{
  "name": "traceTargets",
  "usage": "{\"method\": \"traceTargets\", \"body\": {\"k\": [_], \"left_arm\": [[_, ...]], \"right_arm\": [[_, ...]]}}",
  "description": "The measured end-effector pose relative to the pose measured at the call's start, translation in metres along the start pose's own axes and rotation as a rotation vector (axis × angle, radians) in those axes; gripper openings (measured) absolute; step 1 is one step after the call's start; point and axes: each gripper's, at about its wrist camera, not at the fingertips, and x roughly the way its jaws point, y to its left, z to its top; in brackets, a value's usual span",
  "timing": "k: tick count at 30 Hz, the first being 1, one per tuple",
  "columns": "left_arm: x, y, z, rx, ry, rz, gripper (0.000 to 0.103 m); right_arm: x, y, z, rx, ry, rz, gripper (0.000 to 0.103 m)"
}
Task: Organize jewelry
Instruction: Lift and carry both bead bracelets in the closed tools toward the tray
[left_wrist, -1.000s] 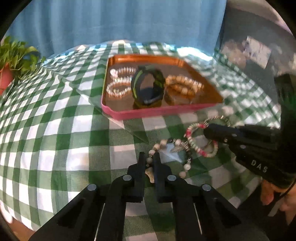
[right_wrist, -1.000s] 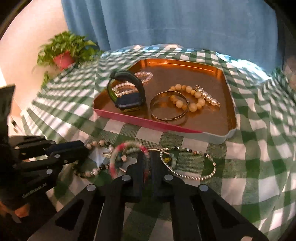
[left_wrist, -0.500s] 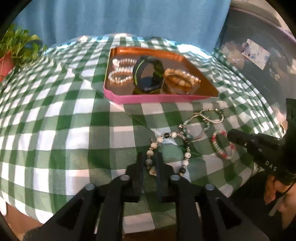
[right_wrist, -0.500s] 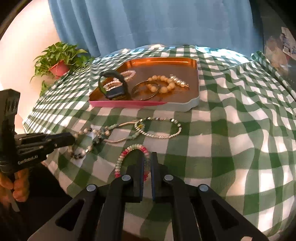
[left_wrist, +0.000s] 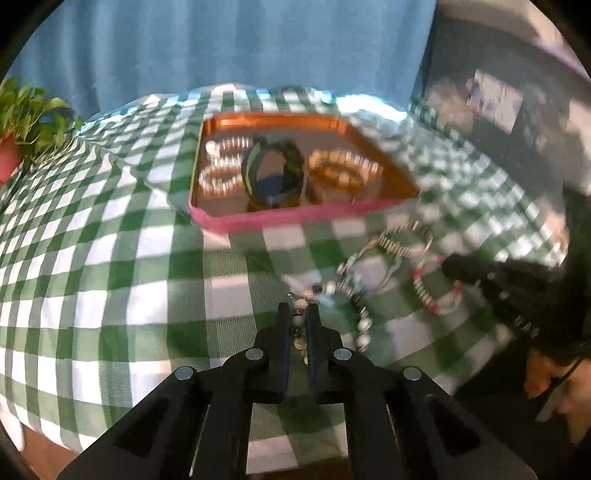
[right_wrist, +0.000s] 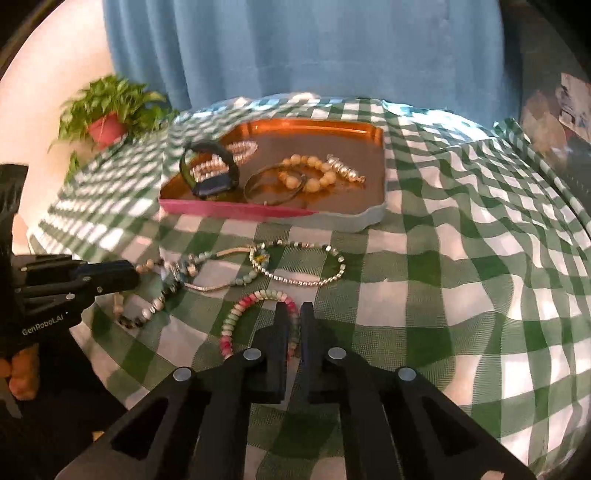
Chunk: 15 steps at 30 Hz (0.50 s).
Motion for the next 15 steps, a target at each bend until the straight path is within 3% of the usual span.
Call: {"method": "traceTargets", "body": {"k": [7,15], "left_arm": [[-0.047,-0.001,0.026,-0.074,-0.098,-0.090,0.008],[-0.067,-0.025,0.043,-0.032,-0.098,-0.018,0.008]], "right_arm": [[-0.019,0.001,0.004,0.014,-0.040,0.013,0.005],[-0.043,0.010,0.020,0.032,-0.074,0.023,0.005]]}}
